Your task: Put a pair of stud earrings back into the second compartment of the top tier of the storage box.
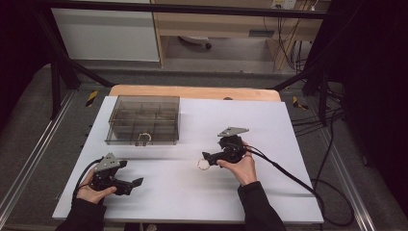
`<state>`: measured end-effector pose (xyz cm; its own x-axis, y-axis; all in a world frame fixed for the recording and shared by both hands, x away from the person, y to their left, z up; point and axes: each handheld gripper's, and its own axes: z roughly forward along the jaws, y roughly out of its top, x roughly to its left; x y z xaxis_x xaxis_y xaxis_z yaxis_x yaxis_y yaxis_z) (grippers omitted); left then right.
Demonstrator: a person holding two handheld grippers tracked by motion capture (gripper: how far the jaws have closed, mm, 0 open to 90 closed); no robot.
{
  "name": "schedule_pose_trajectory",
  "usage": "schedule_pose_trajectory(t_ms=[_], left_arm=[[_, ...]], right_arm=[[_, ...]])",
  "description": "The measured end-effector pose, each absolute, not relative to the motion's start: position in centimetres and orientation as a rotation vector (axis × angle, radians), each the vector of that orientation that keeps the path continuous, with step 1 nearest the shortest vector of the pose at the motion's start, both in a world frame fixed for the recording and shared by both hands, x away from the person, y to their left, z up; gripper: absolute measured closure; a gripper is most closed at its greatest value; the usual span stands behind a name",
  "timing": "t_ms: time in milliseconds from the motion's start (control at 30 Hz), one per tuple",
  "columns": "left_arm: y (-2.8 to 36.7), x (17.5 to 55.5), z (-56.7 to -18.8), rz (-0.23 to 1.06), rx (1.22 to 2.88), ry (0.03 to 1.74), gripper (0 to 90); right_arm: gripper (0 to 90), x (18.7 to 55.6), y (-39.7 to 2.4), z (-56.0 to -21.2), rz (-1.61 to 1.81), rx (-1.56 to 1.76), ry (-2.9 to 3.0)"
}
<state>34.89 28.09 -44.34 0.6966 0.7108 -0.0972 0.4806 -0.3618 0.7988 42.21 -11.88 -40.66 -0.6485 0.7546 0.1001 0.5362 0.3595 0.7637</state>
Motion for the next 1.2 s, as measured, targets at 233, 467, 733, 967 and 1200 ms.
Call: schedule_pose_trajectory(t_ms=[233,467,733,967,1200], left_arm=[[28.1,34.9,-44.3,0.335,2.031,0.912,3.3],[28.1,34.9,-44.3,0.334,2.031,0.912,3.3],[28.1,34.9,-44.3,0.334,2.030,0.913,3.3],[28.1,34.9,-44.3,0.333,2.031,0.912,3.3],[28.1,34.9,-44.3,0.333,2.031,0.913,3.3]], right_arm=[[8.3,42.3,-12.3,-41.9,1.150,1.155,2.379],[15.9,42.3,-12.2,-42.8,1.108,1.154,2.429],[30.8,42.4,-11.8,-43.4,1.094,1.168,2.452],[40.9,42.3,-11.5,-43.8,1.116,1.172,2.459],[53.1,42.3,-11.2,-44.2,1.107,1.165,2.484]])
